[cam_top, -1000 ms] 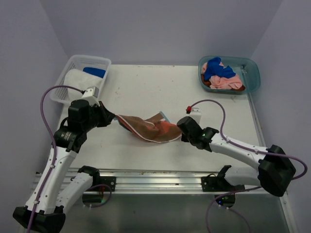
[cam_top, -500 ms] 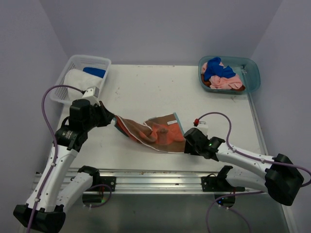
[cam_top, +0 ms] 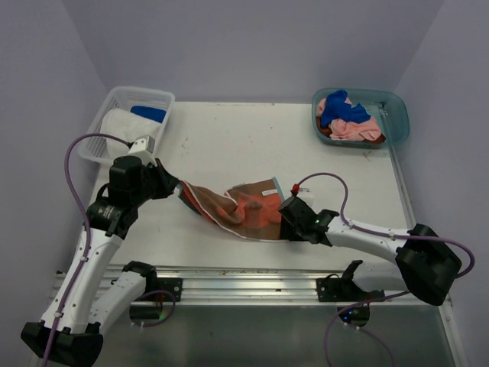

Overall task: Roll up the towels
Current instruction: Flatten the towel

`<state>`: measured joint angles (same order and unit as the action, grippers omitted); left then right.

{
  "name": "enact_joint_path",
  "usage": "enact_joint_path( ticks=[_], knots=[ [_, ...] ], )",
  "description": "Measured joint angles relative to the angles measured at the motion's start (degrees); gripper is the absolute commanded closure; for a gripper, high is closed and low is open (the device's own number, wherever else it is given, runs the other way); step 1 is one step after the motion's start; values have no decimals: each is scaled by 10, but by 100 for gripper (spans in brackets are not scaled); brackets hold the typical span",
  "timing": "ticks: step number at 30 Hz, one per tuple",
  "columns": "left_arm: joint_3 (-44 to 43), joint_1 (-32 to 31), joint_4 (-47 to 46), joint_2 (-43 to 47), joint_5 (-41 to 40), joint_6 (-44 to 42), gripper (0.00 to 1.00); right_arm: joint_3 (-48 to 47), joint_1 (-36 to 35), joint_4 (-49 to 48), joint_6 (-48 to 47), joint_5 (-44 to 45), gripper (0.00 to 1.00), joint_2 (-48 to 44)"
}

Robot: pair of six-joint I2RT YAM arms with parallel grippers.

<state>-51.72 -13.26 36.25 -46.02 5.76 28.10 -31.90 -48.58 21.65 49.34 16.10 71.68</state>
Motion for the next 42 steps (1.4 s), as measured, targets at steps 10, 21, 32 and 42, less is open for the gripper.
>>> enact_joint_path(
  ticks=[10, 21, 32, 42],
  knots=[
    [1, 0, -9, -3, 0, 0, 100, -30, -83, 58, 22, 81, 49, 40],
    [3, 0, -12, -3, -2, 0, 100, -44, -96, 60, 64, 123, 99, 63],
    [-32, 0, -5, -15, -7, -2, 100, -79, 9, 140, -10, 165, 100, -78],
    [-182, 0, -24, -17, -7, -2, 100, -311, 63, 196, -142, 225, 100, -221]
  ],
)
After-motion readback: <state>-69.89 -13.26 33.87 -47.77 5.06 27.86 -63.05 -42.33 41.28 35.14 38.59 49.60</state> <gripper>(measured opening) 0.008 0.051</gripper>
